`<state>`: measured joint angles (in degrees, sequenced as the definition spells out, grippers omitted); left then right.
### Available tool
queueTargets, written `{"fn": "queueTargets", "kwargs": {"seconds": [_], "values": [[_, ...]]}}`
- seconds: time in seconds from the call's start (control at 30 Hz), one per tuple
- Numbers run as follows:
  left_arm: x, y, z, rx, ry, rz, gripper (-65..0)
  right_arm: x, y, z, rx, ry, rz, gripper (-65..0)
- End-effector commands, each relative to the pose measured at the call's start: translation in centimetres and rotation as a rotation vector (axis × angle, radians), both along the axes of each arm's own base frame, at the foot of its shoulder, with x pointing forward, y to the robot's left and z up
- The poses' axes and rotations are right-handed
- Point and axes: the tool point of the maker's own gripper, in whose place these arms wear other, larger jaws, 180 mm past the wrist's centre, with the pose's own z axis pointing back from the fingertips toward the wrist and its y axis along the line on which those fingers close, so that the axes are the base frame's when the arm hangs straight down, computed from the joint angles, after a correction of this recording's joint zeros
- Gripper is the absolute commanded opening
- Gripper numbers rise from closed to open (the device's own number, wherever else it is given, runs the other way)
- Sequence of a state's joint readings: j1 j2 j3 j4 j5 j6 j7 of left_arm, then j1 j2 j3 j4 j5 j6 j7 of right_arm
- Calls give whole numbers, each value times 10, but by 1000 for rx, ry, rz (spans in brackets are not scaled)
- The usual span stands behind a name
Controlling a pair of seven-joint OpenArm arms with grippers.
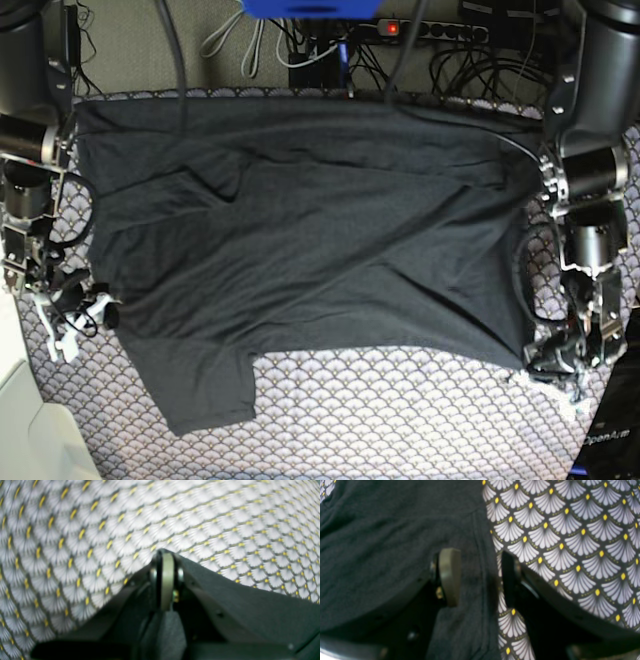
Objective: Fold the T-shirt properly
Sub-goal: 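Move both grippers down to the shirt's hem corners and grasp them, then lift the grasped hem corners with both grippers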
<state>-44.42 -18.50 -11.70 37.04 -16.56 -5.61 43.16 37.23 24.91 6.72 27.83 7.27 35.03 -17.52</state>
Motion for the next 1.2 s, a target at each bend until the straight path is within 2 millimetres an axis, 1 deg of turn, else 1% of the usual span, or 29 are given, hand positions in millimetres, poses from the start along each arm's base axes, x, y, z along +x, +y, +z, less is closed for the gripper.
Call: {"fn": "queueTargets", "kwargs": {"seconds": [0.0,0.07,0.13,0.33,0.37,0.43,0.47,0.5,0.57,0.63,0.67,0.97,1.17], "values": [[15,11,32,24,-74,12,-645,15,-11,26,-5,-74,-16,-373],[16,12,33,30,-78,11,-645,12,-10,23,-4,-66,-15,-373],[19,12,39,33,-84,11,-645,12,-9,22,-2,-73,-15,-373],[17,12,36,24,-78,12,-645,9,-11,18,1,-71,-23,-373],[16,11,35,23,-74,11,-645,6,-14,14,-5,-66,-40,-373],[10,10,26,13,-37,7,-645,7,-25,14,-31,-90,-101,-373],[9,9,28,13,-34,2,-645,9,-30,16,-39,-103,-123,-372],[10,7,32,17,-42,-6,-645,5,-30,11,-40,-96,-126,-372],[5,4,30,32,-50,-18,-645,0,-29,5,-40,-84,-125,-372],[1,3,33,54,-73,-28,-645,-2,-27,2,-37,-78,-122,-372],[0,2,33,58,-76,-32,-645,-2,-23,0,-30,-76,-118,-372],[-2,2,30,60,-73,-31,-645,1,-15,-1,-21,-76,-108,-372],[-3,4,31,63,-73,-30,-645,1,2,-10,-55,-45,-38,-373]]}}
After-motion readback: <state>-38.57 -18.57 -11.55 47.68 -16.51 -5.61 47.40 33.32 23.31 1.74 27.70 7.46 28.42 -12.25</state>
